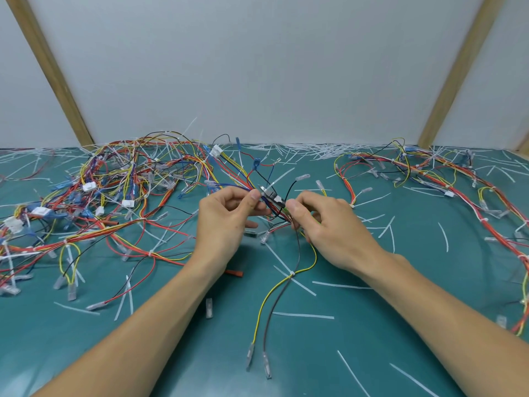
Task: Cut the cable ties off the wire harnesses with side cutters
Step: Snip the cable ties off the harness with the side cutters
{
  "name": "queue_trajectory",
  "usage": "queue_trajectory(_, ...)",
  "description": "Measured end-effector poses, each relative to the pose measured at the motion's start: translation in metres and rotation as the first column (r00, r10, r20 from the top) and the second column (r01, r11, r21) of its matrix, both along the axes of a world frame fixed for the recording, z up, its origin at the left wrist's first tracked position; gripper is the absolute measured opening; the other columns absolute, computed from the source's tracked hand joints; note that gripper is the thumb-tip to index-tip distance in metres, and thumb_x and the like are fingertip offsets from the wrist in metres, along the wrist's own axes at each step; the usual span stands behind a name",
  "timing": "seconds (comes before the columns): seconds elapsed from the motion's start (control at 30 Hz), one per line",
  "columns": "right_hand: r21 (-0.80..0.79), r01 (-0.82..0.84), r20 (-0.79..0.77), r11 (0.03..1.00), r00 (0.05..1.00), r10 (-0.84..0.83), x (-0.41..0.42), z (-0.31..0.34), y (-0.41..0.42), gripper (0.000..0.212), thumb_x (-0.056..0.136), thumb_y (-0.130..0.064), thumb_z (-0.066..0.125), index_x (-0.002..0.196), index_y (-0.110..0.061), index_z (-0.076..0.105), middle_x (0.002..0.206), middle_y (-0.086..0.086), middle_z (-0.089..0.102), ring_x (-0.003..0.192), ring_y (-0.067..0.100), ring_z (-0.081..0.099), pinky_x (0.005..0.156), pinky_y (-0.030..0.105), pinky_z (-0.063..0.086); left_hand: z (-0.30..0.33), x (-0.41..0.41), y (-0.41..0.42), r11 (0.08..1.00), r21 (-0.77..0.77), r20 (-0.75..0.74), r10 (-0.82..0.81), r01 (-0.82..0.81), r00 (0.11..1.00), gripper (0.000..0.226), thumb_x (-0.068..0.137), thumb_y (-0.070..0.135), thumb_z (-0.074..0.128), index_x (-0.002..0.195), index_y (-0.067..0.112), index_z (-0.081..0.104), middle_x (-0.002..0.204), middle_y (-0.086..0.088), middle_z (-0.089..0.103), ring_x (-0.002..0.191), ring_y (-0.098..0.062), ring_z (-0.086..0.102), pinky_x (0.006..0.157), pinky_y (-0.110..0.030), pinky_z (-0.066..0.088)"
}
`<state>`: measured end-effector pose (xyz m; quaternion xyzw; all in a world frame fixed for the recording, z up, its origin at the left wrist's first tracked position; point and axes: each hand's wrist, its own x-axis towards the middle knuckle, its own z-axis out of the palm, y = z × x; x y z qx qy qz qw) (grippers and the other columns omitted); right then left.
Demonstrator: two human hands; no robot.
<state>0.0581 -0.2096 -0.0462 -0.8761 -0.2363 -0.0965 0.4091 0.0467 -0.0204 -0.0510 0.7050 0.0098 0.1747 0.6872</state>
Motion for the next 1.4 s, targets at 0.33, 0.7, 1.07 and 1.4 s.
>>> queue_trajectory(0.33, -0.007, 0.023, 0.033, 1.000, 0.999, -0.023, 0.0022, -0.0020, 0.0006, 0.037, 0.099, -0.054, 0.045, 0.077, -0.027, 0.056, 0.071, -0.009, 0.064, 0.071, 0.016, 0.060, 0.074, 0.043, 0.051, 0.0003, -0.0011, -0.0014, 1.000, -0.013, 0.016, 0.002, -0.001, 1.000, 0.016, 0.094, 0.020, 0.068, 0.083, 0.009, 0.068, 0.072, -0.002, 0.074, 0.078, -0.021, 0.076, 0.061, -0.030, 0.059)
queue_trajectory(0.7, 0.015, -0.001, 0.005, 1.000, 1.000, 0.001, 0.0032, -0.0011, -0.0003, 0.032, 0.102, -0.046, 0.050, 0.077, -0.027, 0.057, 0.071, -0.007, 0.066, 0.074, 0.020, 0.062, 0.076, 0.045, 0.053, 0.0004, -0.0021, -0.0011, 1.000, -0.008, 0.038, -0.011, 0.011, 0.999, 0.016, 0.094, 0.020, 0.069, 0.079, 0.012, 0.068, 0.070, 0.000, 0.074, 0.076, -0.020, 0.076, 0.058, -0.027, 0.058)
queue_trajectory(1.07, 0.036, -0.006, -0.010, 0.999, 1.000, 0.007, 0.0029, -0.0007, -0.0003, 0.032, 0.098, -0.049, 0.049, 0.075, -0.028, 0.056, 0.069, -0.006, 0.065, 0.073, 0.020, 0.062, 0.076, 0.044, 0.053, -0.0006, -0.0007, -0.0009, 1.000, -0.013, 0.049, -0.017, 0.018, 0.999, 0.017, 0.094, 0.019, 0.069, 0.078, 0.013, 0.067, 0.070, -0.002, 0.074, 0.075, -0.021, 0.076, 0.055, -0.024, 0.056)
queue_trajectory(1.4, 0.041, -0.005, -0.013, 0.999, 1.000, 0.006, 0.0036, -0.0008, -0.0014, 0.033, 0.098, -0.050, 0.049, 0.073, -0.030, 0.055, 0.068, -0.005, 0.064, 0.072, 0.020, 0.061, 0.075, 0.044, 0.053, -0.0017, -0.0006, -0.0003, 1.000, -0.009, 0.049, -0.021, 0.021, 0.999, 0.017, 0.093, 0.020, 0.069, 0.078, 0.012, 0.068, 0.070, -0.002, 0.074, 0.077, -0.023, 0.076, 0.056, -0.024, 0.055)
